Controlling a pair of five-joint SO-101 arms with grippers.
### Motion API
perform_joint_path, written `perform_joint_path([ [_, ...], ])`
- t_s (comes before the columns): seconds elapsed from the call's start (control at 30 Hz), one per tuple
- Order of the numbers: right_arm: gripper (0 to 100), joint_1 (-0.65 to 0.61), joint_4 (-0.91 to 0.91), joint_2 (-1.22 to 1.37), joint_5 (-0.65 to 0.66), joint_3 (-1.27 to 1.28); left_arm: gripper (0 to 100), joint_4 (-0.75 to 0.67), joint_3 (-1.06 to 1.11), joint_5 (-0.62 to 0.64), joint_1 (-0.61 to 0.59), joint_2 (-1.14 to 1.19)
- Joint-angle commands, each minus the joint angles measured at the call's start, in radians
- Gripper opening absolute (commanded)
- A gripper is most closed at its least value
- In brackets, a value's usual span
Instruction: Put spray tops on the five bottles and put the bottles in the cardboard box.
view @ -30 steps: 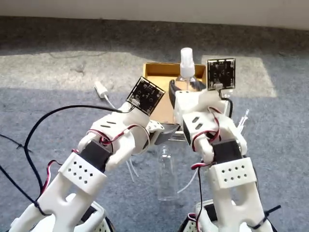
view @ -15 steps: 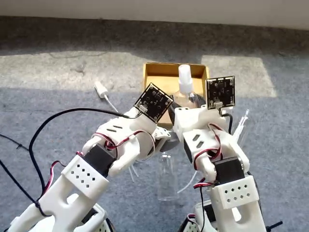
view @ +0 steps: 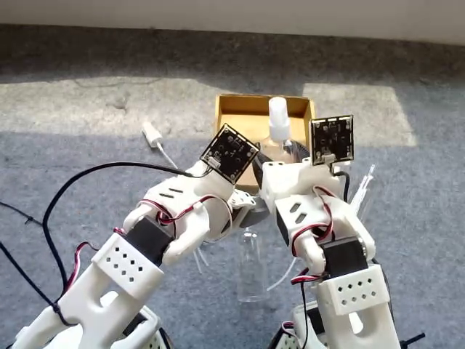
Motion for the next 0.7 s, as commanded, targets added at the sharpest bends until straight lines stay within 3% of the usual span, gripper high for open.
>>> perform_joint_path([
  [0.0, 0.5, -0.021, 0.015, -0.024, -0.006, -0.005, 30, -0.023, -0.004, 0.003, -0.039, 0.001],
  [0.2, 0.5, -0.021, 0.015, -0.024, -0.006, -0.005, 30, -0.126, 0.067, 0.003, -0.062, 0.001],
  [0.53, 0.5, -0.019, 0.007, -0.016, 0.018, -0.005, 30, -0.130, 0.081, 0.003, -0.059, -0.008],
  [0.67, 0.5, 0.042, -0.139, -0.001, 0.063, -0.005, 30, -0.117, 0.082, 0.005, -0.025, -0.012],
])
